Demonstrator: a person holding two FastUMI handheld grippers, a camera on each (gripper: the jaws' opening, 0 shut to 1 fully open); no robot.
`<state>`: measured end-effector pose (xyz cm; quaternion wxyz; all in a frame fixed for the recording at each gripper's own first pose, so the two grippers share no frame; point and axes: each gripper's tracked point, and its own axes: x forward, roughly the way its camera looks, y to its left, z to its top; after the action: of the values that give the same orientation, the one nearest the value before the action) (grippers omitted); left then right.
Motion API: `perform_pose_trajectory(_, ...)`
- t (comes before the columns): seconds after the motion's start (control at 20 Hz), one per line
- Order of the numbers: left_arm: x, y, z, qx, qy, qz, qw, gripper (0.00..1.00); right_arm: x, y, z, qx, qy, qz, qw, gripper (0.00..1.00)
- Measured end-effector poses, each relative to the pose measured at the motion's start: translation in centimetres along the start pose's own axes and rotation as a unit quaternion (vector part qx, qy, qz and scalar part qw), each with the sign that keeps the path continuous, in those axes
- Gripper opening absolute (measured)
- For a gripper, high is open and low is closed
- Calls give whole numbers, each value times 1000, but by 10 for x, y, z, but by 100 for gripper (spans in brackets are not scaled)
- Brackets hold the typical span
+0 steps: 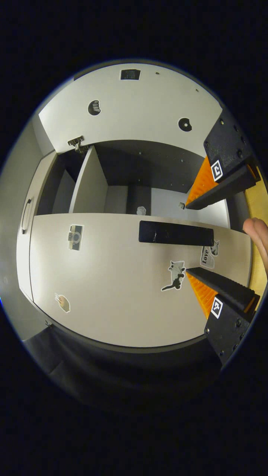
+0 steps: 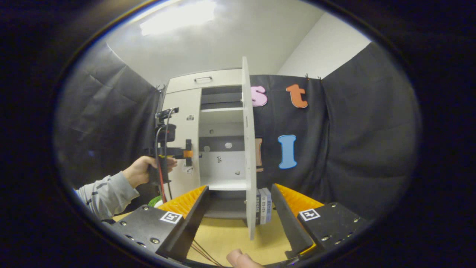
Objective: Open the right door of the double-door shoe cabinet with the right hand, and open the left door with the left hand.
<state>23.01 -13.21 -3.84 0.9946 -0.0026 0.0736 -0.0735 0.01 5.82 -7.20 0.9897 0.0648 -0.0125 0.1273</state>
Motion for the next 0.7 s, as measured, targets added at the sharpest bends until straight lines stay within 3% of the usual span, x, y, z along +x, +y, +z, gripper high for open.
perform_pose_trajectory(0.15,17,13,4,1,-7,32,999,94,-3,10,-21,3,15,9,1000,94)
perform_pose_trajectory(0.2,20,10,3,-2,-2,28,1000,96,-5,9,-25,6,16,6,1000,98)
perform_pose_trajectory(0.3,27,10,3,11,-3,28,1000,92,-10,10,-31,14,15,0,1000,98)
perform_pose_trajectory(0.4,33,9,3,29,-2,25,999,77,-14,11,-33,24,15,-3,1000,98)
perform_pose_trajectory(0.5,27,-6,2,41,7,-4,999,65,-21,9,-32,34,11,-9,999,98)
perform_pose_trajectory(0.55,45,-7,2,39,6,0,999,32,-23,9,-31,38,10,-10,999,98)
perform_pose_trajectory(0.7,32,-4,1,21,8,1,1000,30,-30,-2,-29,52,7,-31,998,98)
